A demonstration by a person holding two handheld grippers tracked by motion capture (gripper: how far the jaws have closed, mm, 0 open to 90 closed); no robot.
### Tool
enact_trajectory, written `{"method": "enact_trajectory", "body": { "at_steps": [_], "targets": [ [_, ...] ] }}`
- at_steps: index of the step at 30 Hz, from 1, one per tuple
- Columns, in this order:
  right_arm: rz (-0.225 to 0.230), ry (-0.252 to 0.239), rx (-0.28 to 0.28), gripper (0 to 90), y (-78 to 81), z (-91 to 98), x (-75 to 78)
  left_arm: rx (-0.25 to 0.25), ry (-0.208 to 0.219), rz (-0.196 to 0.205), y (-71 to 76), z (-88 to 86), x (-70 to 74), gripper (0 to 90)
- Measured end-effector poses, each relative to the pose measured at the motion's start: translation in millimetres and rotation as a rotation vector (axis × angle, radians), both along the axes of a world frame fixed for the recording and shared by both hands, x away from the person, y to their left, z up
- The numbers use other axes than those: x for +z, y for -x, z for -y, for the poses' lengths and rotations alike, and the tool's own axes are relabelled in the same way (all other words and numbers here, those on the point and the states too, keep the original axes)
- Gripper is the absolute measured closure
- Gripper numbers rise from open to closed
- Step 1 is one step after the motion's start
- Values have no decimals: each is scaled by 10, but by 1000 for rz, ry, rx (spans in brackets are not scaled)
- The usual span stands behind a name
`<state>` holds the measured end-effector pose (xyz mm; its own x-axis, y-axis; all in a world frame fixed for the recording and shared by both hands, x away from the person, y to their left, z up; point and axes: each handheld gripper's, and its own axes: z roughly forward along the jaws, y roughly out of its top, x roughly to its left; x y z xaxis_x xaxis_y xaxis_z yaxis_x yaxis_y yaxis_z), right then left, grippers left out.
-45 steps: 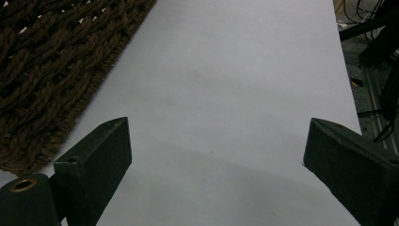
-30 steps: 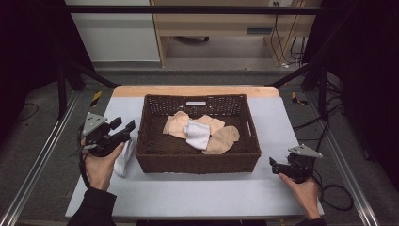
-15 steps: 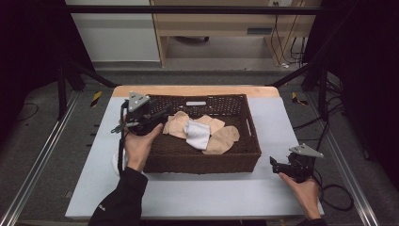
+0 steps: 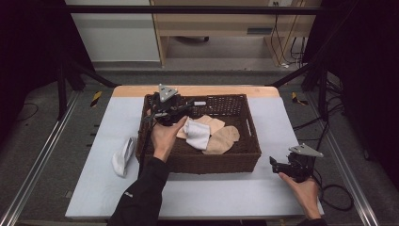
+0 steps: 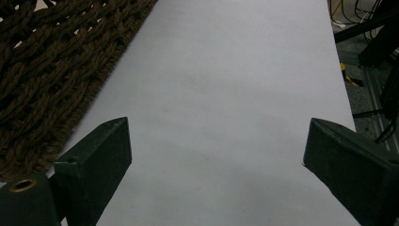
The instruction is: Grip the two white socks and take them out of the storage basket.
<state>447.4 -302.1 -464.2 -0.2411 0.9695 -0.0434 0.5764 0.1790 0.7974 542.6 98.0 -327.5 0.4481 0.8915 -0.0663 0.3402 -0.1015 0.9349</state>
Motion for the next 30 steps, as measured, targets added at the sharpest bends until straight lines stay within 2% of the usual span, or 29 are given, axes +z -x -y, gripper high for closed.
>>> {"method": "enact_trajectory", "body": {
  "at_steps": [7, 12, 14, 16, 17, 18, 19, 22, 25, 30],
  "targets": [
    [2, -7, -1, 84, 1, 6, 4, -3, -60, -61, -188, 226, -231, 454],
    [2, -16, -2, 84, 4, 8, 8, 9, -108, -108, -314, 305, -444, 457],
    [5, -17, -2, 83, 5, 11, 9, 14, -136, -125, -340, 308, -523, 454],
    [2, -13, -2, 83, 3, 10, 8, 13, -161, -160, -372, 292, -594, 441],
    [1, -10, -1, 83, 1, 11, 6, 9, -168, -191, -390, 280, -620, 424],
    [0, -10, 1, 83, -1, 9, 5, 9, -168, -191, -390, 280, -620, 414],
    [1, -7, 3, 83, -2, 6, 1, 3, -159, -222, -407, 256, -647, 406],
    [-3, -10, 2, 83, 0, 2, 1, -1, -203, -239, -410, 245, -689, 386],
    [-3, -10, 1, 83, 0, 2, 1, -12, -209, -259, -418, 231, -747, 368],
    [-5, -8, 2, 83, 0, -3, -2, -42, -278, -375, -458, 249, -893, 332]
  ]
}}
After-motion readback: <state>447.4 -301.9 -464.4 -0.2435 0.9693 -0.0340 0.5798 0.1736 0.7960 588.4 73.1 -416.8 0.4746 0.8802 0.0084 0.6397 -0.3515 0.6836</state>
